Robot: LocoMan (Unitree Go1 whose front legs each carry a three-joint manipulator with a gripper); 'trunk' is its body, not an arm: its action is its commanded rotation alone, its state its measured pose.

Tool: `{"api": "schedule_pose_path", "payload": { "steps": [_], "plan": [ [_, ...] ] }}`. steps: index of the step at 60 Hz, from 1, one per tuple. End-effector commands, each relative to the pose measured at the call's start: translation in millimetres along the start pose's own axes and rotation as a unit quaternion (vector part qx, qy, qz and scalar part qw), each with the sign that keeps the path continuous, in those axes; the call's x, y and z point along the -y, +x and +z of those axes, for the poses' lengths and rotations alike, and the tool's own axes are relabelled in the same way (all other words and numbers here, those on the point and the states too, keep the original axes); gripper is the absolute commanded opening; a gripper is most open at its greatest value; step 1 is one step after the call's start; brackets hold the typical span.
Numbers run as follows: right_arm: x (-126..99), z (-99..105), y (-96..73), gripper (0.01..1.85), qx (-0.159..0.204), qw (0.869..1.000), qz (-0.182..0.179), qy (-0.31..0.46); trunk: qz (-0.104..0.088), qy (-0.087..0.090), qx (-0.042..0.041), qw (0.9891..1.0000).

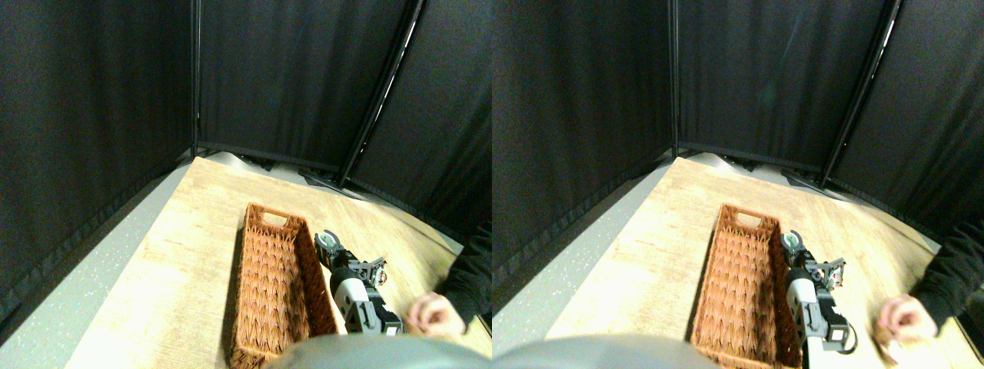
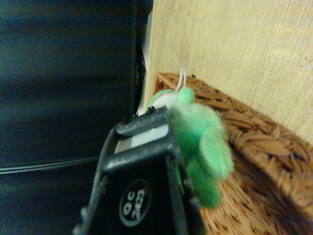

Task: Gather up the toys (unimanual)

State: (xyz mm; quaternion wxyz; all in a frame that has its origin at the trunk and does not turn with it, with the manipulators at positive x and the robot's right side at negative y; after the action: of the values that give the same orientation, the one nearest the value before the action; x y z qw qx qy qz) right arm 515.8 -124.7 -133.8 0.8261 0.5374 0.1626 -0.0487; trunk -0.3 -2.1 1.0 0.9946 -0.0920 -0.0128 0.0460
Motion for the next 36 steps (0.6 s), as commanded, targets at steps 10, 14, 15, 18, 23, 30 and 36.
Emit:
{"api": "schedule_pose_path", "payload": {
  "steps": [10,14,15,18,23,30,36],
  "plan": [
    [-15.6,-21.7,3.5,0.06,-0.053,0.998,0.025,-0.001,0.020,-0.018,-0.0033,0.9996],
    [-17.9,-28.0,3.2,0.06,-0.061,0.998,0.023,0.007,0.021,-0.019,-0.0033,0.9996],
    [-18.4,-29.7,2.2,0.06,-0.061,0.998,0.022,0.005,0.021,-0.020,-0.0034,0.9996],
    [-18.1,-33.1,1.2,0.06,-0.065,0.998,0.022,0.005,0.021,-0.020,-0.0036,0.9996],
    [-17.3,-34.9,0.6,0.06,-0.067,0.998,0.019,-0.001,0.022,-0.021,-0.0033,0.9995],
    [-14.0,-33.8,3.0,0.06,-0.063,0.998,0.018,0.015,0.021,-0.019,-0.0040,0.9996],
    [-15.0,-28.8,1.2,0.47,-0.083,0.996,0.013,-0.014,0.017,-0.015,-0.0043,0.9997]
  ]
}}
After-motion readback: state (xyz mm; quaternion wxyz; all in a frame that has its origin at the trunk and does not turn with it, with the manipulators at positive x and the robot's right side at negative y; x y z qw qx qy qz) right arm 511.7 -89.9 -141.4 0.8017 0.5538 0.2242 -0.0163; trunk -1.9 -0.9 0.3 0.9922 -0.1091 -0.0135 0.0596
